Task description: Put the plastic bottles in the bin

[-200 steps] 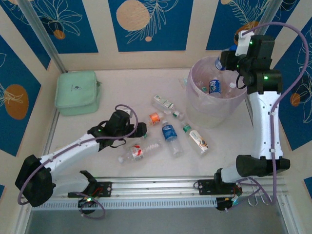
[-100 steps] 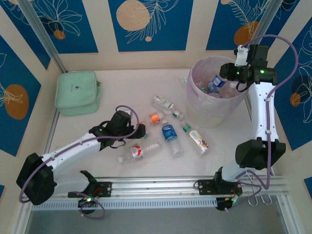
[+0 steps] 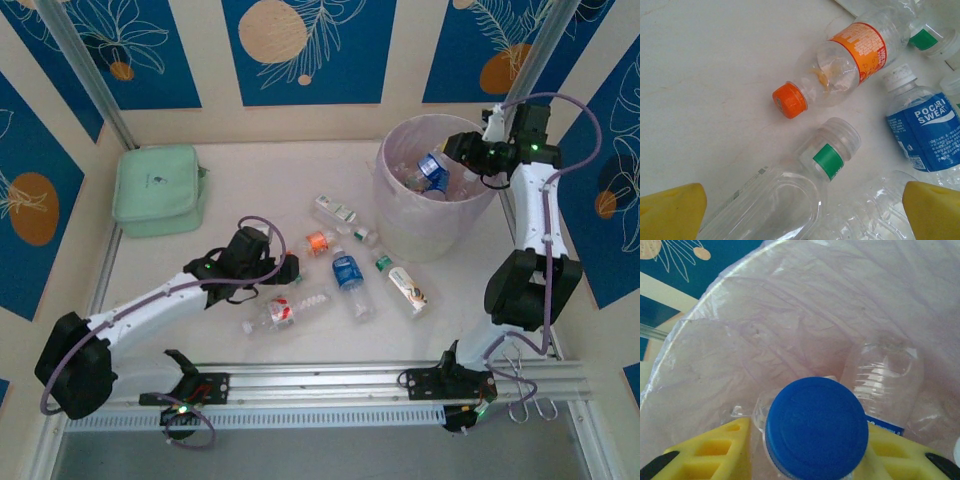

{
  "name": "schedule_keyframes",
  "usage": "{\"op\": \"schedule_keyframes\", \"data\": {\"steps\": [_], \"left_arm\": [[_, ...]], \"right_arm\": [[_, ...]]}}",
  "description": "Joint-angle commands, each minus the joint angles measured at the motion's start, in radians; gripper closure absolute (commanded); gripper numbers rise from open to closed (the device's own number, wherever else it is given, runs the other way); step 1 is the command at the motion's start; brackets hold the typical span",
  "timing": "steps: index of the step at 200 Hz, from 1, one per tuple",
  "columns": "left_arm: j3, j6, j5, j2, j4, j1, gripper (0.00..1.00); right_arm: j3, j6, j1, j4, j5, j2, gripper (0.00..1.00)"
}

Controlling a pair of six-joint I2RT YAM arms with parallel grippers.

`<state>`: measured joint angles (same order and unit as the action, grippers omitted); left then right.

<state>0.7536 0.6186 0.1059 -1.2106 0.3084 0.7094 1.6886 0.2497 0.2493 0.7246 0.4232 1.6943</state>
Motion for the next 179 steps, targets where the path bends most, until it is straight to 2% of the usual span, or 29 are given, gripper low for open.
{"op": "schedule_keyframes", "data": {"steps": [1, 19, 49, 75, 92, 110, 149, 179], "left_arm": [[0.012, -0.020, -0.009, -0.032, -0.012, 0.010, 0.00], [0.024, -0.027, -0.012, -0.048, -0.008, 0.010, 0.00], [0.045, -0.042, -0.005, -0.067, 0.020, 0.010, 0.00], [0.071, -0.051, 0.014, -0.084, 0.055, 0.010, 0.00], [0.082, -0.055, 0.018, -0.085, 0.063, 0.017, 0.00], [0.093, -0.060, 0.020, -0.084, 0.064, 0.033, 0.00], [0.124, -0.043, 0.078, -0.108, 0.072, 0.068, 0.00], [0.159, -0.056, 0.126, -0.114, 0.177, 0.106, 0.00]], "right_arm": [[-0.059, -0.007, -0.024, 0.088, 0.031, 0.080, 0.69], [-0.106, -0.019, -0.046, 0.037, -0.060, 0.049, 0.65], [-0.127, -0.012, -0.053, -0.022, -0.106, -0.020, 0.36], [-0.058, -0.041, -0.065, 0.023, -0.150, -0.050, 0.23], [-0.062, -0.076, -0.097, -0.007, -0.213, -0.122, 0.10], [-0.053, -0.100, -0.124, -0.015, -0.262, -0.194, 0.01], [-0.046, -0.106, -0.164, -0.017, -0.341, -0.314, 0.01], [-0.113, -0.074, -0.188, -0.058, -0.312, -0.424, 0.01]]}}
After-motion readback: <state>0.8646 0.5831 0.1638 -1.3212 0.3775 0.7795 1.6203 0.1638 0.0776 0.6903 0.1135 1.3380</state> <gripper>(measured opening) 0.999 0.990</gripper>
